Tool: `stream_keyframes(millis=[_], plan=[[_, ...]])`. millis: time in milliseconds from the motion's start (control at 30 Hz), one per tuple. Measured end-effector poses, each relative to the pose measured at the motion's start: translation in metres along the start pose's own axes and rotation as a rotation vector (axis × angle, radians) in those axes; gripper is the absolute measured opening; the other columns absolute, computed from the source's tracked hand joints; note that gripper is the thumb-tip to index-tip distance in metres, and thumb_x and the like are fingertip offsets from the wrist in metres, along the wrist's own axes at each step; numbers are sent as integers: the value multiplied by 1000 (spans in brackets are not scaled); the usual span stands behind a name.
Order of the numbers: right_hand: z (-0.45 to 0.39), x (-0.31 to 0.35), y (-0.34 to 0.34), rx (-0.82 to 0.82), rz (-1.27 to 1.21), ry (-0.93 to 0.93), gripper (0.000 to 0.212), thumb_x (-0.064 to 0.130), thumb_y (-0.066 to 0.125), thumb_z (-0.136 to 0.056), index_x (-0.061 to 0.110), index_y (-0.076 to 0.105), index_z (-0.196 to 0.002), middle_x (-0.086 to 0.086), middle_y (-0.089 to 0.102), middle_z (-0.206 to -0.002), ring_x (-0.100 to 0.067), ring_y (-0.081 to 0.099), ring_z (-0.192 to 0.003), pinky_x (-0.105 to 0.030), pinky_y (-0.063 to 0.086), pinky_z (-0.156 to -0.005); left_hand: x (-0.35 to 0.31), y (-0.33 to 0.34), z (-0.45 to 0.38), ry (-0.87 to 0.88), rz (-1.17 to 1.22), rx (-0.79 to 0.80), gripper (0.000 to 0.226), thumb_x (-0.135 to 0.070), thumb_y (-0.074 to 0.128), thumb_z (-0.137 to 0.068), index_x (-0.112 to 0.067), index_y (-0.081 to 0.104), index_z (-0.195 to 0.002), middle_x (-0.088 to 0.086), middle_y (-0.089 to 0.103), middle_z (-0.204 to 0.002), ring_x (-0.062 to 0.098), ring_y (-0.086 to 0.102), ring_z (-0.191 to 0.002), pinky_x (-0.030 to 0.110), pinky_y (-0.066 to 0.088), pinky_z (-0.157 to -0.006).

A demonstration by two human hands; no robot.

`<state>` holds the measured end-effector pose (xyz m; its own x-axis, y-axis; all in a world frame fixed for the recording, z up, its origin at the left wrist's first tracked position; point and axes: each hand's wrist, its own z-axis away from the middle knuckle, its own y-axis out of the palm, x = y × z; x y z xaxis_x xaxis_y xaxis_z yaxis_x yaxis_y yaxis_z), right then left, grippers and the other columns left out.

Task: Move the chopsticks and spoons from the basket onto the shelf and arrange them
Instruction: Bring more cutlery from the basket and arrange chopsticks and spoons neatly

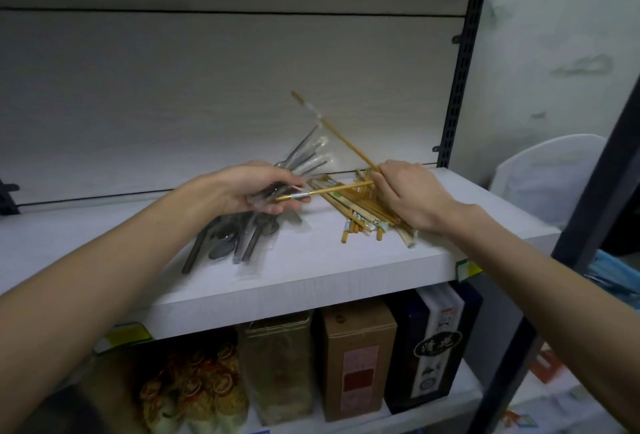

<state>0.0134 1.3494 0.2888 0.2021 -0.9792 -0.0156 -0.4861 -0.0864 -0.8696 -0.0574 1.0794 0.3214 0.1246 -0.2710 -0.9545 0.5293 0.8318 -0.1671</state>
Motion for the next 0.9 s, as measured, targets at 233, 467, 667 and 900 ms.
stream_keyframes(millis=[233, 467, 667, 900], plan=[[5, -28, -15, 85, 153, 222, 32, 37, 27, -107, 17, 45, -90, -7, 58, -84, -31, 52, -73, -37, 37, -65, 10, -11, -8, 32, -145, -370, 9, -13, 68, -91, -4, 66, -91, 8, 63, -62, 14, 51, -38, 17, 36, -32], [-14, 23, -23, 182, 177, 238, 21, 27, 54, -93, 16, 66, -107, -9, 66, -101, -32, 60, -92, -34, 42, -70, 22, -7, -14, 191, -720, -468, 64, -20, 74, -85, -17, 46, -142, 8, 64, -118, 28, 62, -104, 38, 53, -89], [-29, 55, -11, 169, 55, 226, 25, 32, 62, -82, 25, 75, -103, -5, 71, -106, -31, 64, -100, -31, 44, -72, 20, 5, -7, 249, -1156, -480, 42, -30, 67, -88, -29, 64, -130, 3, 63, -134, 28, 57, -124, 34, 45, -96], [-29, 75, 2, 135, -41, 43, 33, 41, 51, -93, 24, 70, -114, -9, 67, -118, -34, 60, -111, -37, 45, -82, 26, -5, -1, 193, -1233, -311, 82, -98, 40, -66, -25, 63, -92, -3, 60, -93, 27, 56, -96, 39, 47, -79]])
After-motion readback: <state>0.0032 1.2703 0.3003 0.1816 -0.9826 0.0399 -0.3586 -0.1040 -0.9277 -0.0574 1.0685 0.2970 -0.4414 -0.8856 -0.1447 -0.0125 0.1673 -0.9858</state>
